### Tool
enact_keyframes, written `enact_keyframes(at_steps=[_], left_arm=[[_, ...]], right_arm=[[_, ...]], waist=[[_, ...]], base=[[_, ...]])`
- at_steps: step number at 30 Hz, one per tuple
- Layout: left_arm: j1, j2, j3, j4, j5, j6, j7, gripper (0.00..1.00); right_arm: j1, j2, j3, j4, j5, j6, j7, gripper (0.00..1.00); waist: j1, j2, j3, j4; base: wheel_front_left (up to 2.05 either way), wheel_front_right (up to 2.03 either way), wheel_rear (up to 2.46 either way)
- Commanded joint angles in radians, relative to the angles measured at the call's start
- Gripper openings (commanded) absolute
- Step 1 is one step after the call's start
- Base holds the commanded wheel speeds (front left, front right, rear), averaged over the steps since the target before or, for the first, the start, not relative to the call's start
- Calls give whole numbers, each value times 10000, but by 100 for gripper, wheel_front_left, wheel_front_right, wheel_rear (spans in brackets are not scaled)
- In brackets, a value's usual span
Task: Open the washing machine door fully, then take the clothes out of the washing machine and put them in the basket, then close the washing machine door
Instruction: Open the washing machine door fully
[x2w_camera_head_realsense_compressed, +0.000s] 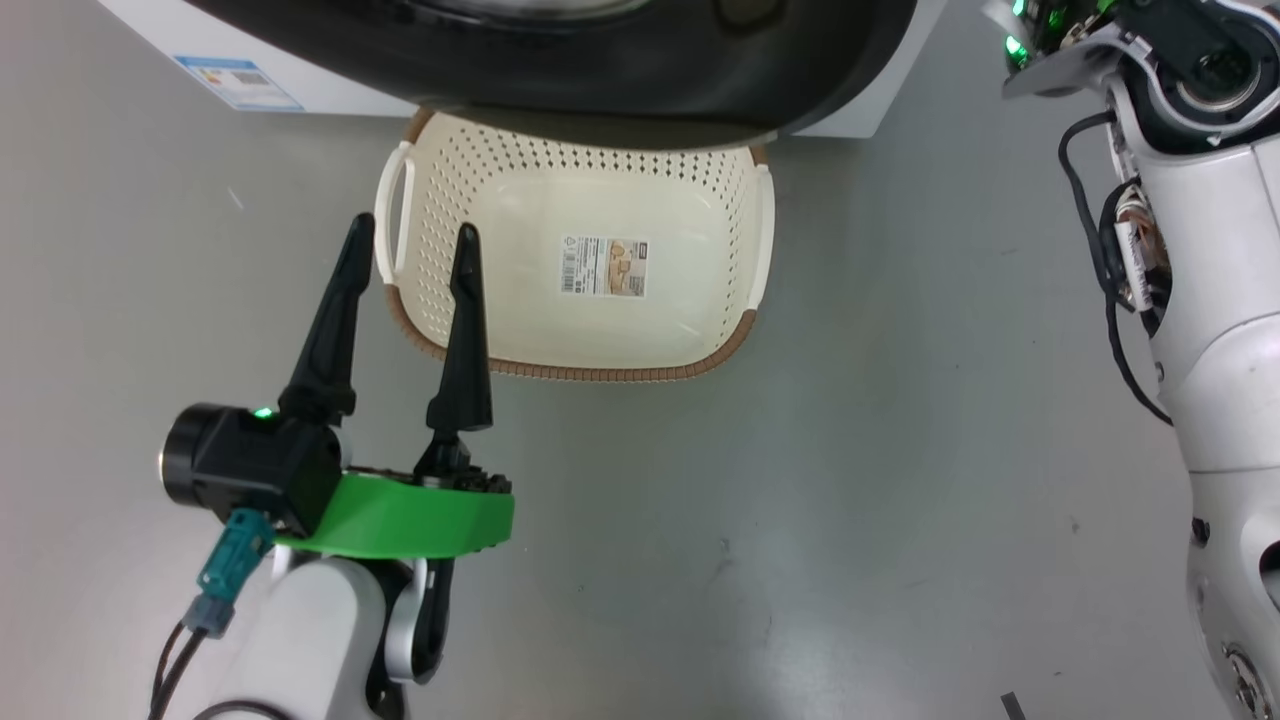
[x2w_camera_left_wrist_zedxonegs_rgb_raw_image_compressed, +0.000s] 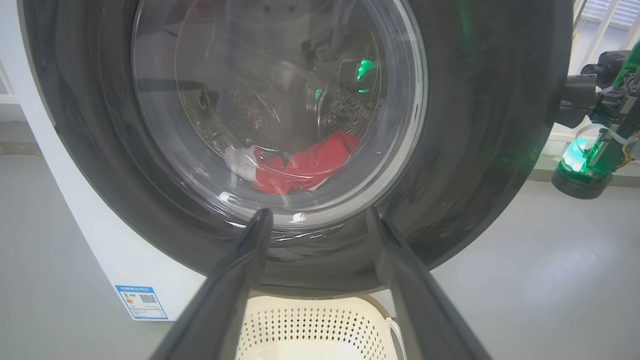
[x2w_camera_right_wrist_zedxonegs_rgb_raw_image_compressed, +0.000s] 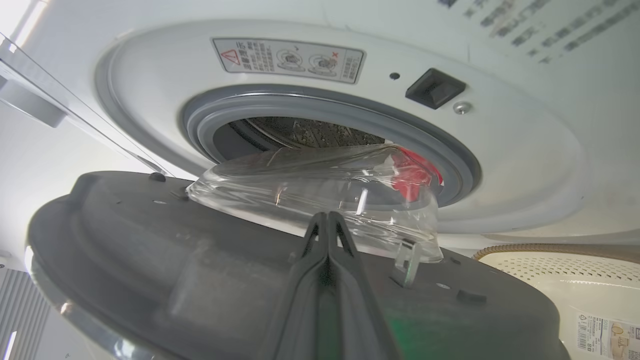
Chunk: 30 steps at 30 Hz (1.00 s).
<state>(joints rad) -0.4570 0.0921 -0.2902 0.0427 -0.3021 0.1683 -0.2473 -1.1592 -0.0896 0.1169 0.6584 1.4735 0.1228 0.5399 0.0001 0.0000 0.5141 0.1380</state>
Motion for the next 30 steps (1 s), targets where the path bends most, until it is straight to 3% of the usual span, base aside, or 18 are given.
enact_keyframes(at_steps=[1,30], left_arm=[[199,314,355,-248,-15,101,5,100],[1479,808,381,-482,-138,534,485,100]], right_arm=[[185,393,212,-388,117,79,139,0],[3232,394,1091,-939,940,79,245,0]], waist=[[-1,0,-184,-21],[-1,0,-2784,472]], base=[[0,0,0],[0,0,0]])
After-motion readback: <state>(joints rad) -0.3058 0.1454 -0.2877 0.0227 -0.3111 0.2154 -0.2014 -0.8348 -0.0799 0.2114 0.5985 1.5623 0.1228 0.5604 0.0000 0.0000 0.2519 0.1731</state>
